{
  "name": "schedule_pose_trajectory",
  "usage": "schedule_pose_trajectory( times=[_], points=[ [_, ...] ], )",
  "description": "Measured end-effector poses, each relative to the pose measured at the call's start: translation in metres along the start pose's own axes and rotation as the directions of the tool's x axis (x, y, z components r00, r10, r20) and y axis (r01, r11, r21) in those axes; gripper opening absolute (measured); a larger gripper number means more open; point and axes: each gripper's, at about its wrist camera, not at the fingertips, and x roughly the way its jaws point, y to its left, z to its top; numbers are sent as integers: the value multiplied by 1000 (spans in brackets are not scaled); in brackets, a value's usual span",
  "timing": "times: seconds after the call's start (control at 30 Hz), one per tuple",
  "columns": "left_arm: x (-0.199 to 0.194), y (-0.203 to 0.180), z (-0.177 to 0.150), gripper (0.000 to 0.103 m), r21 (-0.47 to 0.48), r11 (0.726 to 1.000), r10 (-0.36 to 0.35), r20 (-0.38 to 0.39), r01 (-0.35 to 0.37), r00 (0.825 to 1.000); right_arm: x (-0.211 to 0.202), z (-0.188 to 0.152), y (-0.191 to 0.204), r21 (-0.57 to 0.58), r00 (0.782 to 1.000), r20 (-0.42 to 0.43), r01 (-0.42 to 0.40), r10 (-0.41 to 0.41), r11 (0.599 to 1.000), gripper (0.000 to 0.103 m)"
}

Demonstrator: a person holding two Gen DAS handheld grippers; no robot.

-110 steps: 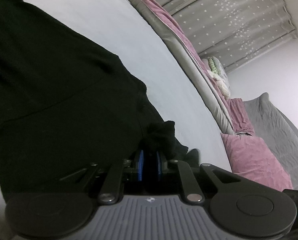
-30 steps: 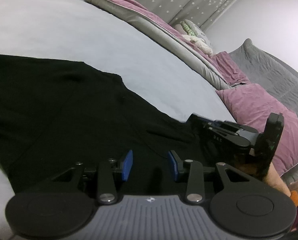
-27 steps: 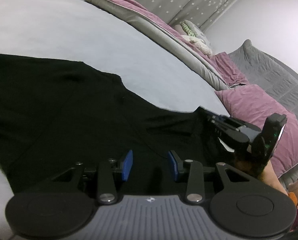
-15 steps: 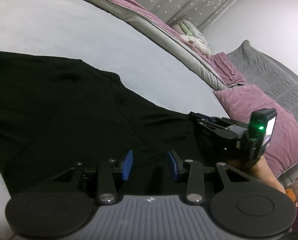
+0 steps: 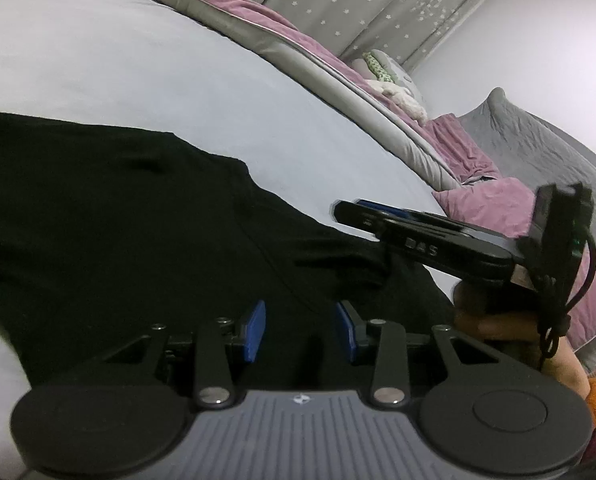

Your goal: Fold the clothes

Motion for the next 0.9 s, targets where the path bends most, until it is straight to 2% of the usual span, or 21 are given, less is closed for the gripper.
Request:
schedule_pose_trajectory(
  times=[0.13,0.27,0.37,0.43,0.63,0.8,0.9],
  points=[
    [1,0,0,37,2,1000,0,-1,0,1000,15,7,15,13,997,-11,-74,74,997,27],
    [2,1,1,37,-4,1000,-4,-1,4,1000,29,6,27,6,995,-32,-94,94,996,26],
    [4,1,1,37,-8,1000,-5,0,5,1000,38,2,36,-11,993,-56,-108,108,994,15],
    [5,0,1,37,-11,1000,-6,0,6,1000,39,0,40,-23,994,-48,-103,102,994,8],
    [7,1,0,37,-9,1000,-6,0,6,1000,46,4,45,-24,999,12,-34,34,999,6],
    [8,2,-1,37,-12,1000,-9,1,9,1000,59,3,48,-27,1000,-8,-13,13,1000,10],
    [9,1,-1,37,-16,1000,-12,2,12,1000,49,4,38,7,1000,2,-10,10,1000,28]
  ],
)
